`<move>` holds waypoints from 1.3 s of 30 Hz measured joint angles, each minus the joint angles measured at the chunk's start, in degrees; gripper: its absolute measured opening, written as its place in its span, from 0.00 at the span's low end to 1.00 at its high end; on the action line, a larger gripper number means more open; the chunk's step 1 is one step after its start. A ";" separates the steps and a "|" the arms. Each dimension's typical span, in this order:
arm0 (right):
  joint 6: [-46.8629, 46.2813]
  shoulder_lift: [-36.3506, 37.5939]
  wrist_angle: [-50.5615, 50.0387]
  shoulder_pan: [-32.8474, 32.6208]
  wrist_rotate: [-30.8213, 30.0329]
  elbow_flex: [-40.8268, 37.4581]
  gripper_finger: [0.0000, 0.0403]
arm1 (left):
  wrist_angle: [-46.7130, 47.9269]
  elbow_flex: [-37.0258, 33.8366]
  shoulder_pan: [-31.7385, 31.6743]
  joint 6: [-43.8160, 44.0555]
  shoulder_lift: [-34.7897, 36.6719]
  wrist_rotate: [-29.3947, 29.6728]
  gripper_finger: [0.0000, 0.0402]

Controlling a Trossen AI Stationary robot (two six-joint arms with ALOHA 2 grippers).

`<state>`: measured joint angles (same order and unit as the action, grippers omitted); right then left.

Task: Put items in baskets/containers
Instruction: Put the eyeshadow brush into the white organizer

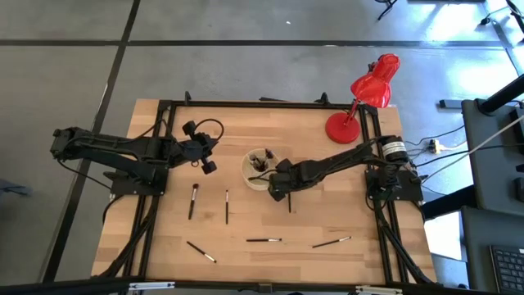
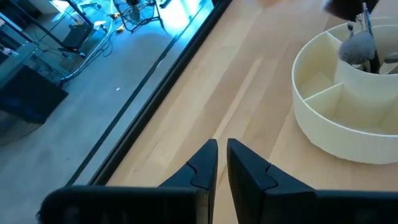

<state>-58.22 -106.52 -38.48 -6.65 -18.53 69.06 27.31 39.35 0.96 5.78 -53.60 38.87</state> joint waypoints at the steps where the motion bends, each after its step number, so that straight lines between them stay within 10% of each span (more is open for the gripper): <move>1: 0.10 0.02 0.32 -0.24 -0.71 0.00 0.37 | -0.01 0.00 0.00 0.00 -0.01 0.01 0.08; 10: 3.28 1.19 -1.81 -4.23 -12.57 -0.02 0.38 | -0.03 0.00 0.00 0.36 0.00 0.04 0.08; 20: 5.63 14.61 1.31 -3.25 -7.06 -4.81 0.42 | -0.04 0.00 0.01 0.04 -0.01 0.07 0.08; 29: -5.92 13.42 30.81 -3.69 -2.03 -24.79 0.51 | 0.13 -0.02 0.01 -0.02 0.00 0.07 0.08; 39: -4.43 10.34 31.40 -3.10 -2.17 -25.38 0.45 | -0.11 -0.02 0.01 -0.63 0.00 2.02 0.08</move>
<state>-62.65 -96.18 -7.08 -9.74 -20.70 43.68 27.20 39.33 0.97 5.15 -53.60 40.90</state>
